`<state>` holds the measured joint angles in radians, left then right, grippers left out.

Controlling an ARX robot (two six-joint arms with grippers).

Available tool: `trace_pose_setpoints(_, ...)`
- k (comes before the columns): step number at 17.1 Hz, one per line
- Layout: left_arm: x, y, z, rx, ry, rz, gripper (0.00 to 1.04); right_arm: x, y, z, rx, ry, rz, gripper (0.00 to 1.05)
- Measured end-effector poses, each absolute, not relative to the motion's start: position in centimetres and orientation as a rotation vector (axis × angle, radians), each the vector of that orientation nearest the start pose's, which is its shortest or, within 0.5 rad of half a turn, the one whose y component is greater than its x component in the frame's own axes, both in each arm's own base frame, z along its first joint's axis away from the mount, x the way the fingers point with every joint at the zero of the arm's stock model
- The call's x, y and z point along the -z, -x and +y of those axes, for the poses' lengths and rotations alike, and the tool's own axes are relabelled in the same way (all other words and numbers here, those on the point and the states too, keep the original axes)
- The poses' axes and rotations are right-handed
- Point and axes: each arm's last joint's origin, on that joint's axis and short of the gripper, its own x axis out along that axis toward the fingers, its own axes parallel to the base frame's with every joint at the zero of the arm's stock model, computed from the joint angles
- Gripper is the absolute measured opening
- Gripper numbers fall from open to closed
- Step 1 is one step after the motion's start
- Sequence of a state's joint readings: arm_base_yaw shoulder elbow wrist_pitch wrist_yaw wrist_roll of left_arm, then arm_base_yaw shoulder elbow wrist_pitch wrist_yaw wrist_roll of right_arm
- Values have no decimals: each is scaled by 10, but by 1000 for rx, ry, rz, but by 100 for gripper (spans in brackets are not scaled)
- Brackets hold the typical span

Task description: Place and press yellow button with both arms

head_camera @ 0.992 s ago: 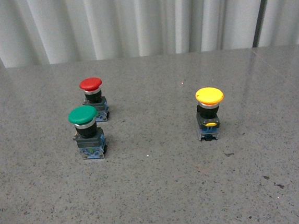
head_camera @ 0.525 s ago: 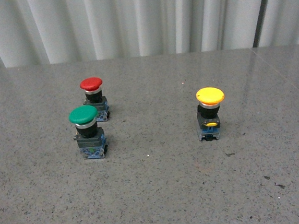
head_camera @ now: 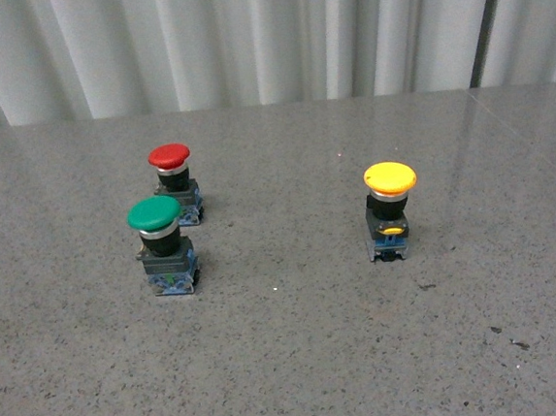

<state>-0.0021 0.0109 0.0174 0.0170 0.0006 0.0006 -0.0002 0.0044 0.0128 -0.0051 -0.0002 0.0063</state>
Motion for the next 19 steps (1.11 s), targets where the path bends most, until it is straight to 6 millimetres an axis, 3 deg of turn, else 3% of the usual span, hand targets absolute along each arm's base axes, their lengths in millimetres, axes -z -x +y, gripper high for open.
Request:
trace_pose_setpoints(5,-167,-97,0,2,0,0,2,-167,-97,0,0,-6,-4,98)
trace_pose_setpoints(6,-167,-97,0,2,0,0,32,-167,-97,0,0,-6,-4,98)
trace_pose_setpoints(12,-167,-97,0,2,0,0,95,-167,-97,0,0,-6,-4,98)
trace_pose_setpoints(13,-167,-97,0,2,-1,0,100,-167,-97,0,0,-6,-4,98)
trace_pose_setpoints(19,-167,-97,0,2,-1,-1,98,-167,-97,0,0,-6,-4,98)
